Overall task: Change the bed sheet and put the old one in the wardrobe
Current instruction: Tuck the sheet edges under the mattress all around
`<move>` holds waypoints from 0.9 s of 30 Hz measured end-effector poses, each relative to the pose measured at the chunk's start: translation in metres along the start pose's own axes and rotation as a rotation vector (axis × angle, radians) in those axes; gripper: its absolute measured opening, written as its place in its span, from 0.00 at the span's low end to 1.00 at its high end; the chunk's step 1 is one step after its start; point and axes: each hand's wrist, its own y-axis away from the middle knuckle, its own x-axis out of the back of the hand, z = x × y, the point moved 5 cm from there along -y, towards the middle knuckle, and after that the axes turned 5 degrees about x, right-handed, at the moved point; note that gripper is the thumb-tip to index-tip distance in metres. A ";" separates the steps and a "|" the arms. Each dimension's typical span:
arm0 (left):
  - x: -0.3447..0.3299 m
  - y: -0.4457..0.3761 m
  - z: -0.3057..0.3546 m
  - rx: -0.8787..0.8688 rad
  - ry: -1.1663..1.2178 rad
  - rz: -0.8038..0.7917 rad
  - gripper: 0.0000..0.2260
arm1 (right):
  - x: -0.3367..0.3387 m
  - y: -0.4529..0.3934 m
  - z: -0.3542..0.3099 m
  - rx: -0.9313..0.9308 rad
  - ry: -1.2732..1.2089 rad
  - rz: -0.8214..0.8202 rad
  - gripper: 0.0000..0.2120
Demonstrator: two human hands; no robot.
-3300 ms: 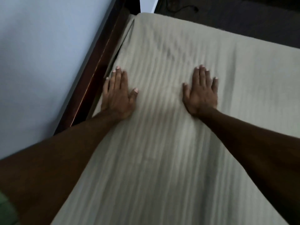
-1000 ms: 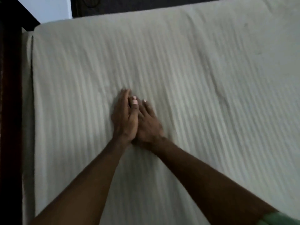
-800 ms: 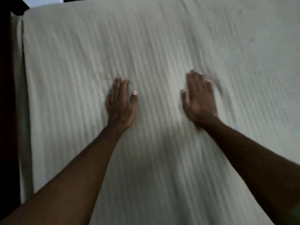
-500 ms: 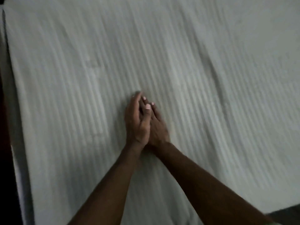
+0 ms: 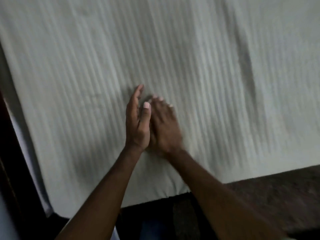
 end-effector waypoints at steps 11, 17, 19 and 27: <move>-0.034 0.081 -0.031 0.100 -0.136 0.050 0.25 | 0.061 0.111 0.139 -0.422 0.247 0.080 0.29; -0.052 0.151 -0.018 0.281 0.071 0.185 0.23 | -0.026 0.152 -0.024 -0.028 0.122 -0.236 0.36; -0.046 0.159 -0.022 0.311 0.058 0.283 0.24 | -0.030 0.168 -0.020 0.078 0.138 -0.259 0.37; -0.073 0.169 -0.021 0.409 -0.419 0.389 0.27 | 0.081 0.254 0.186 -0.310 0.249 -0.022 0.29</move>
